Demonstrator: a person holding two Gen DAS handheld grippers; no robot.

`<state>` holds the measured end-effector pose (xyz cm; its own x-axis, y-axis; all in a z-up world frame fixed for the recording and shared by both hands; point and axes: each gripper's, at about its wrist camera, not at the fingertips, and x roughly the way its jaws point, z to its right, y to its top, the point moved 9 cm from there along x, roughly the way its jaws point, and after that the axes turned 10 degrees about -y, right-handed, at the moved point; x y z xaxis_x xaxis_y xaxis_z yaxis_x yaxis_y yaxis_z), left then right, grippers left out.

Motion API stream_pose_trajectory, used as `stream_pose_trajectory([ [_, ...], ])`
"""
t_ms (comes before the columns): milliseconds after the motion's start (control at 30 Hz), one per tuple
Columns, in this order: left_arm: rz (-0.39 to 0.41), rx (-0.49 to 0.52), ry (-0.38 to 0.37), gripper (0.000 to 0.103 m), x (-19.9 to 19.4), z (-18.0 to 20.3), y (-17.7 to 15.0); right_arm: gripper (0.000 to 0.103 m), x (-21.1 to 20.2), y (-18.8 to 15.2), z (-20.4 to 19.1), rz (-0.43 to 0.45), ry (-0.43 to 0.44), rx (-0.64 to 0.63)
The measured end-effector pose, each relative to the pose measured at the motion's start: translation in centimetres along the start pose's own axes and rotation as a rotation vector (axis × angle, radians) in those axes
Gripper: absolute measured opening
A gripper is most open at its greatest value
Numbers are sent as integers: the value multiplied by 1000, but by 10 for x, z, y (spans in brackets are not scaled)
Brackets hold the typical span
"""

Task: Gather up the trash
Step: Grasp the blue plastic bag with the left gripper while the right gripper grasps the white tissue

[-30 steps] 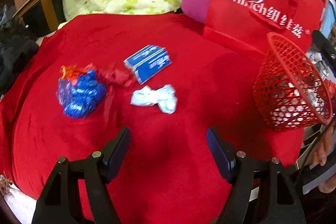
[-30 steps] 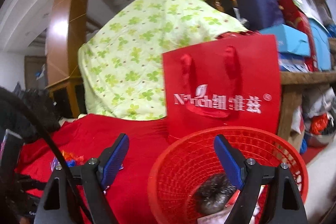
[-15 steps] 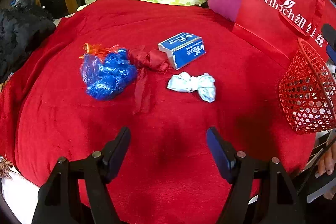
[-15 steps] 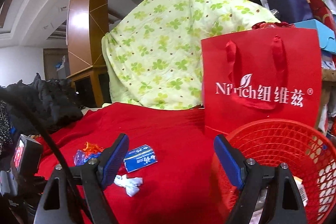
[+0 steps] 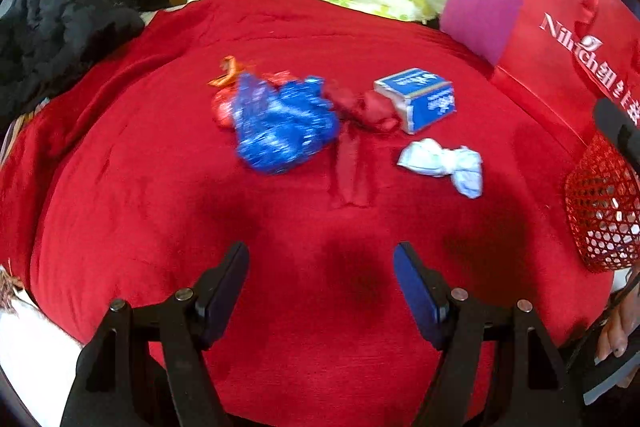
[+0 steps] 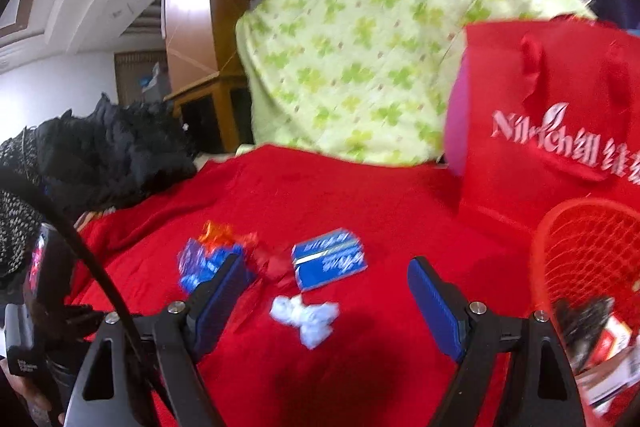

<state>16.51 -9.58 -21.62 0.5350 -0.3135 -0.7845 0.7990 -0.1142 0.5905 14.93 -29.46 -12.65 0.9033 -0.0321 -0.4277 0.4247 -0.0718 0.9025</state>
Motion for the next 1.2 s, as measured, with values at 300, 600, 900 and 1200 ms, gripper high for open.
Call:
stream_pose_trajectory([
  [300, 29, -84, 4, 75, -3, -46, -9, 86, 34, -20, 3, -144, 26, 77],
  [600, 54, -133, 12, 75, -1, -80, -21, 86, 60, -48, 22, -301, 33, 194],
  [900, 68, -142, 0, 75, 6, -89, -23, 86, 75, -70, 19, -388, 38, 216],
  [1200, 106, -104, -15, 75, 6, -90, 4, 84, 100, -56, -6, -380, 62, 248],
])
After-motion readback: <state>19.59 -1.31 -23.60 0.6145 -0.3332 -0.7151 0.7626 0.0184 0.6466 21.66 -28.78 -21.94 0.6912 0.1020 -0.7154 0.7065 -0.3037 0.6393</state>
